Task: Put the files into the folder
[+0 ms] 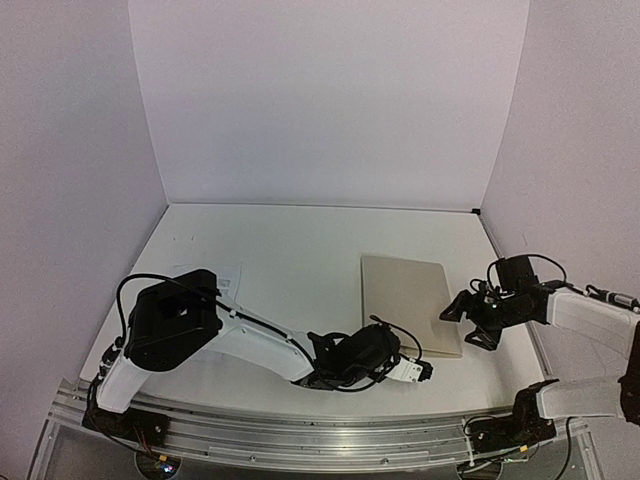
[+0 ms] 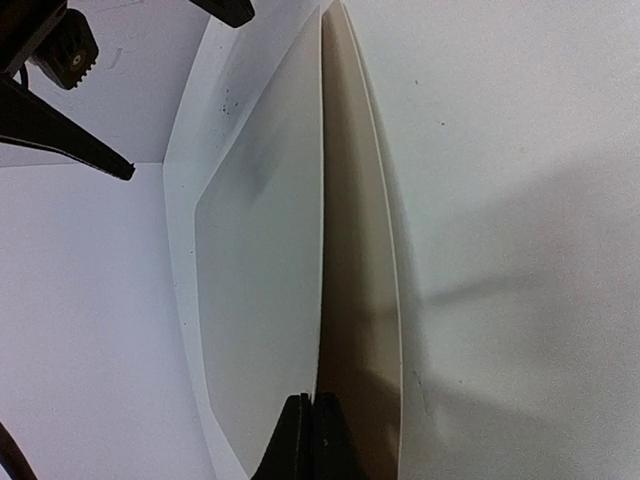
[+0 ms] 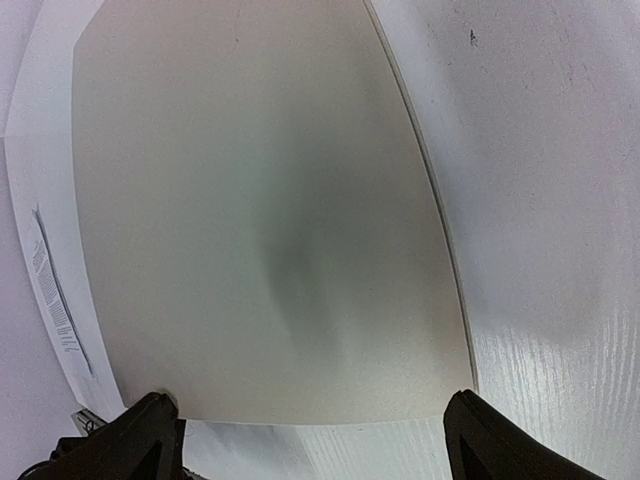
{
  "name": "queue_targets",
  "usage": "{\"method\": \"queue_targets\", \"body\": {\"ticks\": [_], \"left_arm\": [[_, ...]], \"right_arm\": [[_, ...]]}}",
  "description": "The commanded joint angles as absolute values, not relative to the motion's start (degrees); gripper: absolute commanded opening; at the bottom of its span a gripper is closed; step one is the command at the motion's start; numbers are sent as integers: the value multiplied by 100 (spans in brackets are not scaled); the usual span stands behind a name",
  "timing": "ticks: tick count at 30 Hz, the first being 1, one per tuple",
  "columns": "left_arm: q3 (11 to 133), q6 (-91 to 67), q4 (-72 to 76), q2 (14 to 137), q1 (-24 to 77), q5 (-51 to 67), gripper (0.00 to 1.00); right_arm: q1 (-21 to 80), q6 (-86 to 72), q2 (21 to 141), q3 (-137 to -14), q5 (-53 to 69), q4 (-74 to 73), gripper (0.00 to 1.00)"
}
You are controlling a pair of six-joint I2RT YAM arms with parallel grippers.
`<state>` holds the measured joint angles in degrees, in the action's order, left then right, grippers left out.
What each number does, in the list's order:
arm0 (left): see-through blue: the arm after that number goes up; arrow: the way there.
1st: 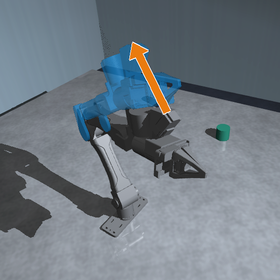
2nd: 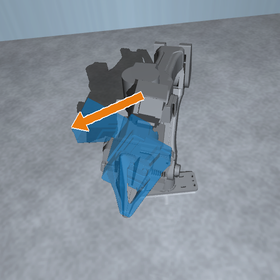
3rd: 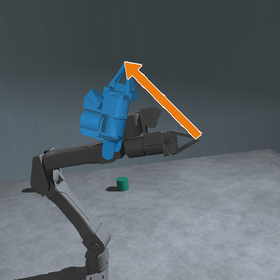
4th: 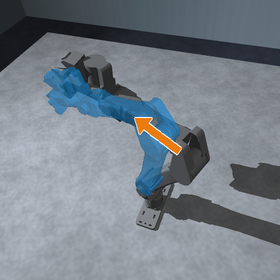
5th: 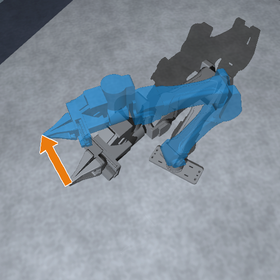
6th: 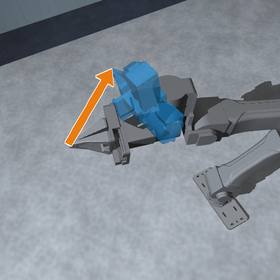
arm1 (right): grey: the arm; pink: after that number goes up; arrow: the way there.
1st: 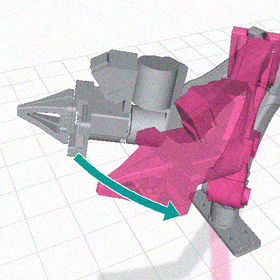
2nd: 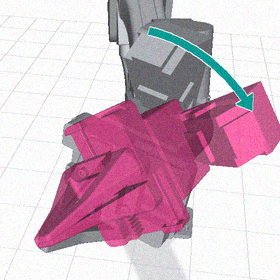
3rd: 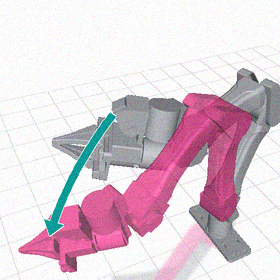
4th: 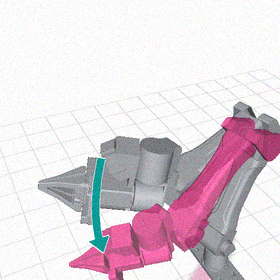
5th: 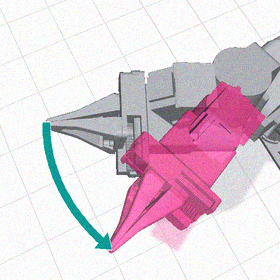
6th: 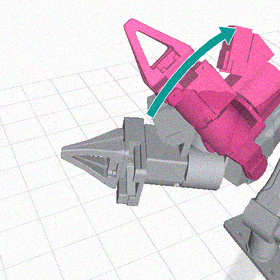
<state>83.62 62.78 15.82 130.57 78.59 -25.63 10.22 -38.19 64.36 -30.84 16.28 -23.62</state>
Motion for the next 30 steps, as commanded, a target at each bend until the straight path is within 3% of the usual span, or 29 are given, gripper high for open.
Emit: {"method": "queue_targets", "body": {"ticks": [1, 13, 20, 30], "left_arm": [[8328, 5976, 2127, 12577, 7764, -2508, 0], [8150, 5762, 2189, 12384, 7741, -2316, 0], [8144, 5794, 2228, 12410, 7693, -2316, 0], [8155, 5784, 2238, 12373, 7676, -2247, 0]], "right_arm": [[1030, -3873, 6423, -3090, 1857, -2622, 96], [979, -5204, 6102, -2715, 1825, -1774, 96], [981, -5092, 5452, -2991, 542, -3048, 98], [971, -5956, 5361, -2117, 1435, -1707, 96]]}}
